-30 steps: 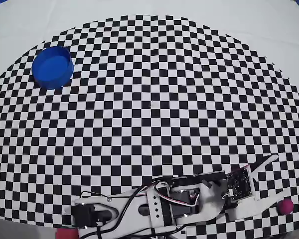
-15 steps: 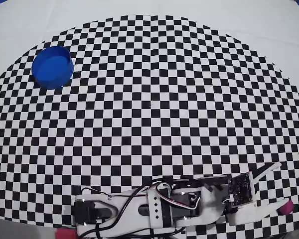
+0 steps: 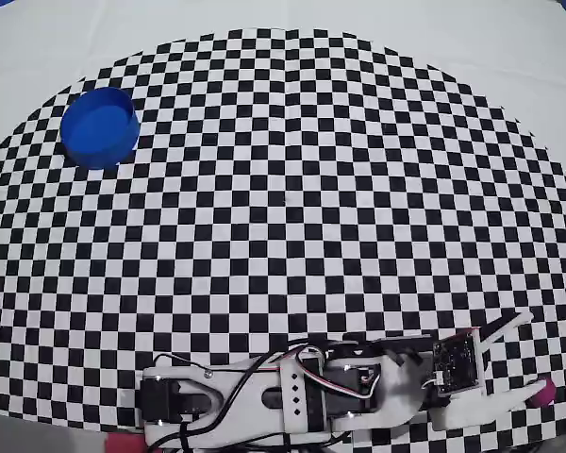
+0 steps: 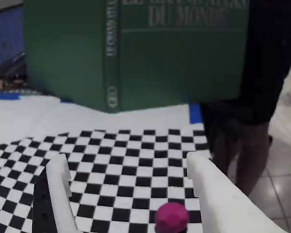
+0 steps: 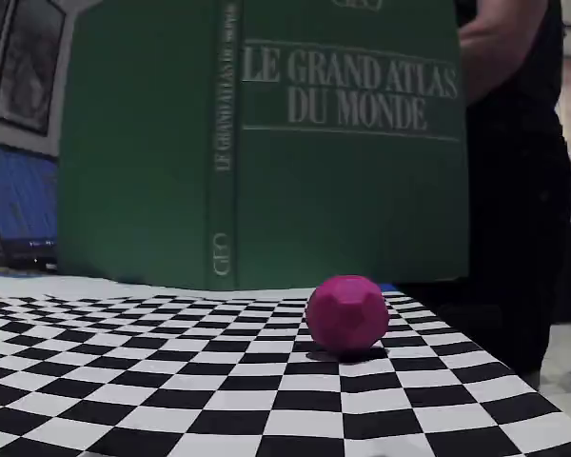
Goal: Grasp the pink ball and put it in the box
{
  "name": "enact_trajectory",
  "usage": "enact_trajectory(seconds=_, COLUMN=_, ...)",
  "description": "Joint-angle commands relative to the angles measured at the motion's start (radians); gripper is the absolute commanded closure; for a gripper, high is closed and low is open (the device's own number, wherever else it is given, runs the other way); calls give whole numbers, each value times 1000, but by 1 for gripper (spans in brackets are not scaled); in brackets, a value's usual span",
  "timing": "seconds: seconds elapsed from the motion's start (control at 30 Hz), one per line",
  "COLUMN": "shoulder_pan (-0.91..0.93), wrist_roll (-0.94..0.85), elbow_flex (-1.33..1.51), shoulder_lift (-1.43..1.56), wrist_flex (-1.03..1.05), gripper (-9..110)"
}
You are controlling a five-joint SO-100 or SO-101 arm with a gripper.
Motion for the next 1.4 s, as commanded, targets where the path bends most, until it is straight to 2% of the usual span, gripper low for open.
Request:
enact_trajectory(seconds=0.0, shoulder_pan=32, wrist_roll=-3, elbow_flex=8, shoulder_lift=5, wrist_flex=6, gripper=74)
enact_trajectory(seconds=1.37, shoulder_pan=64, wrist_roll=-3, elbow_flex=8, shoulder_lift=3, wrist_flex=20, gripper=74)
